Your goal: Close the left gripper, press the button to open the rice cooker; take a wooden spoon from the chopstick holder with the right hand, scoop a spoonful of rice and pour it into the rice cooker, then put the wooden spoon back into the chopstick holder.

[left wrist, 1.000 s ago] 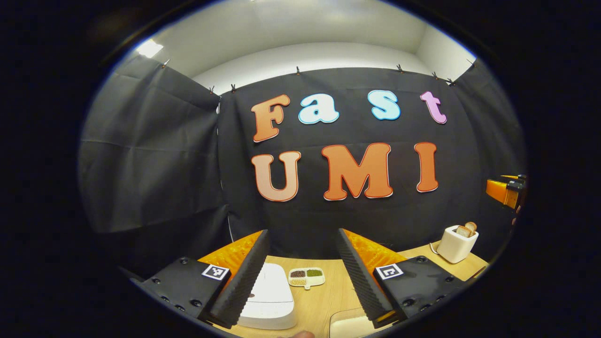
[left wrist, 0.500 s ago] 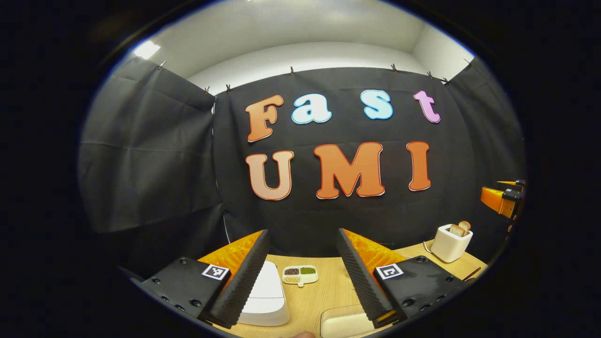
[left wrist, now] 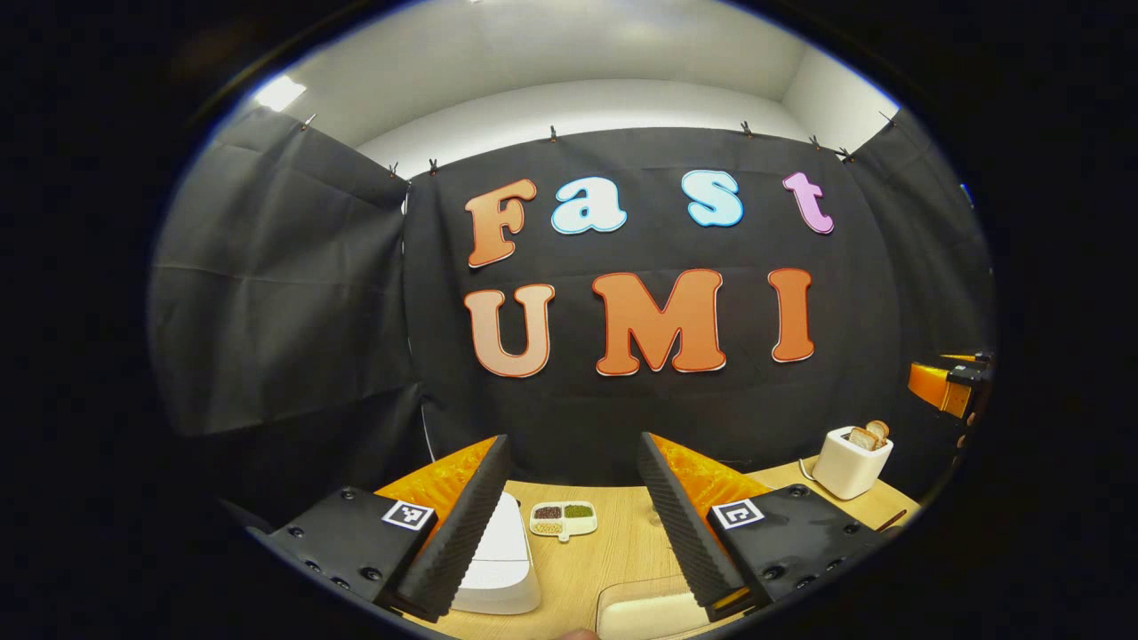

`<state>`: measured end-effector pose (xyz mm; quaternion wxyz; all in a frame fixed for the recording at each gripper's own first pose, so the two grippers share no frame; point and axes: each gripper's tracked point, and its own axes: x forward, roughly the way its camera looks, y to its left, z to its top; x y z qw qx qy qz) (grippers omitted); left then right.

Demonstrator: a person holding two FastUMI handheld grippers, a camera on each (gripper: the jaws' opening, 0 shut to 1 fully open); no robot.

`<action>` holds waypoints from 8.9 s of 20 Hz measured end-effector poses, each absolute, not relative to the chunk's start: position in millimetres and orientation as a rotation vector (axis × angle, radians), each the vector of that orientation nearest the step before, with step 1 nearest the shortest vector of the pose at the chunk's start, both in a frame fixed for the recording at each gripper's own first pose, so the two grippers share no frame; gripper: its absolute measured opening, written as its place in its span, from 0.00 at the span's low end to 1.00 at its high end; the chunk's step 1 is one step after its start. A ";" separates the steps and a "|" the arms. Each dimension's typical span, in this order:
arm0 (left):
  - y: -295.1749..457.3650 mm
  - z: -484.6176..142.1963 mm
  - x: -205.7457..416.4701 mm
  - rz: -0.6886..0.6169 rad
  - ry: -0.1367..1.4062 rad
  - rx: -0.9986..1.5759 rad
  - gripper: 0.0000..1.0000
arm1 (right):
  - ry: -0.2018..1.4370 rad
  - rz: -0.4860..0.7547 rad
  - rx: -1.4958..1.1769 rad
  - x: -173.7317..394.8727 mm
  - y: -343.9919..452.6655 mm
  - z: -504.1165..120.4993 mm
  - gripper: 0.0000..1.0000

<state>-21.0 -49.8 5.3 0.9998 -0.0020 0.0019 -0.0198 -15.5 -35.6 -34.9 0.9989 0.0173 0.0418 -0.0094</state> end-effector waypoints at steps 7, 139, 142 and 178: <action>-58.7 -18.1 -23.7 -0.061 0.073 0.006 0.98 | 0.247 -0.094 0.045 -36.6 -68.6 -100.9 0.94; 146.9 -98.2 -41.6 0.244 0.274 0.032 1.00 | 0.751 0.201 1.085 -45.9 131.2 -243.8 0.11; 139.2 -92.8 -35.9 0.236 0.257 0.018 1.00 | 0.718 0.210 1.180 -35.5 120.6 -226.1 0.12; 149.5 -131.2 87.7 0.066 0.351 -0.075 0.05 | 0.685 0.056 1.177 -40.0 82.3 -257.6 0.12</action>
